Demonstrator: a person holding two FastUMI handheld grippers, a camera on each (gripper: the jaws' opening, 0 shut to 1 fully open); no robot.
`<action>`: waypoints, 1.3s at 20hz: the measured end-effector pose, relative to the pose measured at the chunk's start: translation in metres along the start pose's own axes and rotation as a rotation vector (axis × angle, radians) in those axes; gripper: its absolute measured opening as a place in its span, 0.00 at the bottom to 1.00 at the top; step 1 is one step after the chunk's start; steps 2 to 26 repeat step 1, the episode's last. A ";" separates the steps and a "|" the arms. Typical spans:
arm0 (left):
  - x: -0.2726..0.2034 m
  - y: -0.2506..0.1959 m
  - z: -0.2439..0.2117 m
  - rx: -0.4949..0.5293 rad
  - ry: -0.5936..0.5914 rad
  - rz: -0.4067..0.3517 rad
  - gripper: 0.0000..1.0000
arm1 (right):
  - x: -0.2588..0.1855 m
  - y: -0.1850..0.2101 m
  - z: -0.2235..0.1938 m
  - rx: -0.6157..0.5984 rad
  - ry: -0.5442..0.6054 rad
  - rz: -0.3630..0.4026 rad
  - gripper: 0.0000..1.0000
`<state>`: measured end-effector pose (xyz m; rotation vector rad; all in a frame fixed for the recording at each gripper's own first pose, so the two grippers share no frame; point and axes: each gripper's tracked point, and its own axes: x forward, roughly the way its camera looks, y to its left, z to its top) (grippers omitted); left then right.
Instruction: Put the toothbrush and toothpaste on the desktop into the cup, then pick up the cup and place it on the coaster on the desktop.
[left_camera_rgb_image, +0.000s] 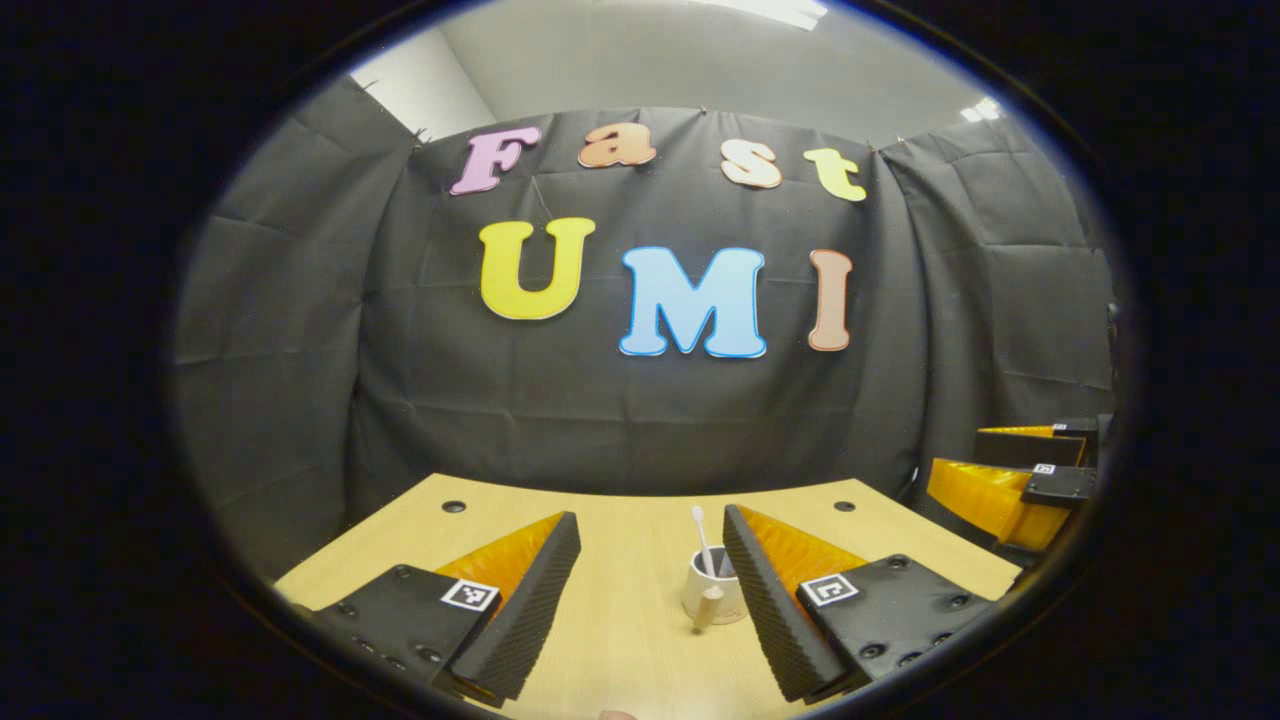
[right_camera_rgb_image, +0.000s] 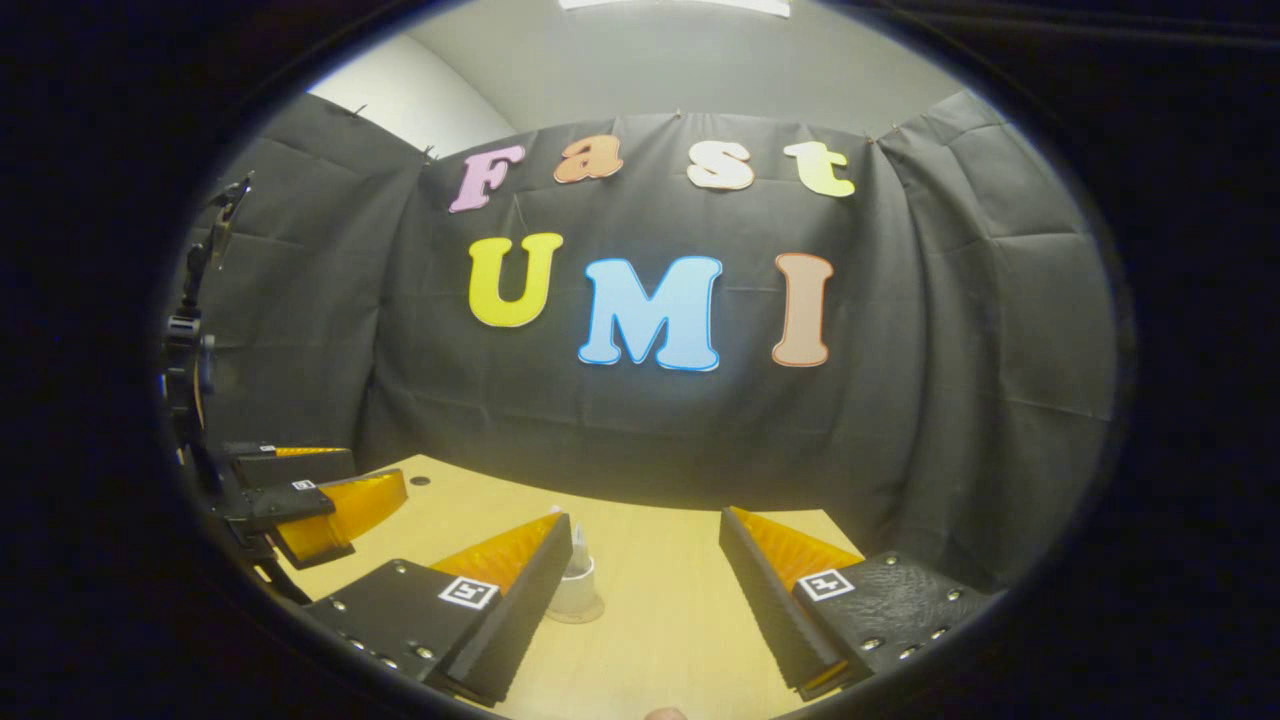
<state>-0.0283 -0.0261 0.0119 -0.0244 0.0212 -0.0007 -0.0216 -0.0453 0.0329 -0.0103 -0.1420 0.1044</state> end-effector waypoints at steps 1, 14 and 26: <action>0.001 0.000 0.002 -0.002 -0.003 0.000 1.00 | 0.000 0.000 -0.001 0.003 0.003 0.002 0.93; 0.001 0.000 0.002 -0.002 -0.003 0.000 1.00 | 0.000 0.000 -0.001 0.003 0.003 0.002 0.93; 0.001 0.000 0.002 -0.002 -0.003 0.000 1.00 | 0.000 0.000 -0.001 0.003 0.003 0.002 0.93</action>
